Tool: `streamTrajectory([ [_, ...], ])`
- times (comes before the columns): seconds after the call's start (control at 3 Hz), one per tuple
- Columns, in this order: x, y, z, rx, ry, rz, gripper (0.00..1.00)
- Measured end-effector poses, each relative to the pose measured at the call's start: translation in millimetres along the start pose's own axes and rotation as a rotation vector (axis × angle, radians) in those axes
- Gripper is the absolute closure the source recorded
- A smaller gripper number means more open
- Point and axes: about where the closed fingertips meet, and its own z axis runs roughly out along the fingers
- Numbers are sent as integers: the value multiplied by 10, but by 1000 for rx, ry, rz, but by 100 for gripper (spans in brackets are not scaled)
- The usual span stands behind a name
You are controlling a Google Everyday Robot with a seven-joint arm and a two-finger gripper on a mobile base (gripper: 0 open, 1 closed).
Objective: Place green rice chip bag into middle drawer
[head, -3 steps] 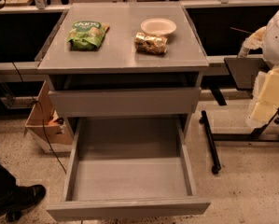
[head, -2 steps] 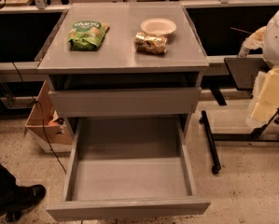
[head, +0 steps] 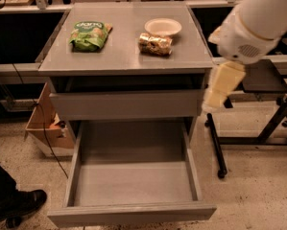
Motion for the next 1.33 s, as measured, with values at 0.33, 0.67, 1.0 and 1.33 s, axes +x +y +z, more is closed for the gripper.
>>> streamTrajectory([
  [0.33,-398,-297,404,18,-70,2,0],
  [0.67,-864,-542,704,32,-145,2,0],
  [1.0,-1176,-746,852,32,-178,22,0],
  [1.33,-1176,-746,852,32,-178,22,0],
])
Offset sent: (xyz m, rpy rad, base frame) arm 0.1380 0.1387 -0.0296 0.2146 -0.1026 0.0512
